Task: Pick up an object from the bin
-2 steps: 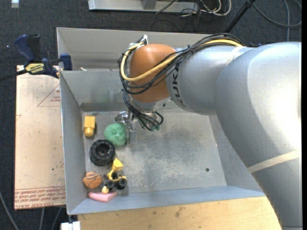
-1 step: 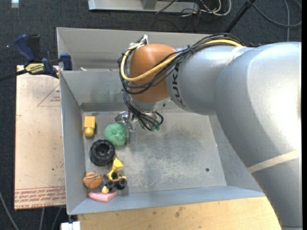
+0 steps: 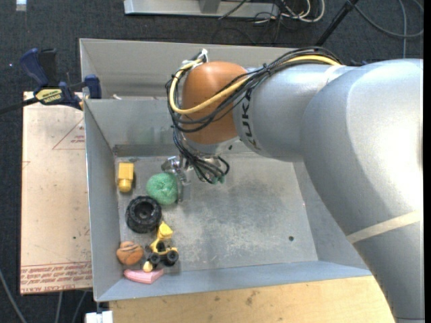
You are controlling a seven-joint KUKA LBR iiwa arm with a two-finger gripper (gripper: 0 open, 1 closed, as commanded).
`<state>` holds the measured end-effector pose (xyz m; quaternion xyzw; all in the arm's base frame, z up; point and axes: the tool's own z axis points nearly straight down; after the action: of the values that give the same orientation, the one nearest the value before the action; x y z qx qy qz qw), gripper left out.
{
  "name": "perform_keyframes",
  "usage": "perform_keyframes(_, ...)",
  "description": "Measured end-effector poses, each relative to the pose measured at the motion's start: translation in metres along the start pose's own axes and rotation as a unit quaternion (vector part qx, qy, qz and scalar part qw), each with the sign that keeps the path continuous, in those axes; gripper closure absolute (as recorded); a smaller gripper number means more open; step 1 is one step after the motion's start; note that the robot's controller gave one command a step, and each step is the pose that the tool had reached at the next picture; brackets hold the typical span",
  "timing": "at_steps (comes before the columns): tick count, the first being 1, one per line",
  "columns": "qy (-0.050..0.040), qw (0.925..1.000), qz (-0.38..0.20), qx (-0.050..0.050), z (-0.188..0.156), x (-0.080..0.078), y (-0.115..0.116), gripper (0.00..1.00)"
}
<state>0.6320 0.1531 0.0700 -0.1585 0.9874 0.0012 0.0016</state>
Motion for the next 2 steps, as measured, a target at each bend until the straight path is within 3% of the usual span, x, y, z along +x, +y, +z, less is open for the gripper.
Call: perform_keyframes(2,0.0000,1.0000,0.000,0.000,0.0000,0.0000,0.0000,1.00)
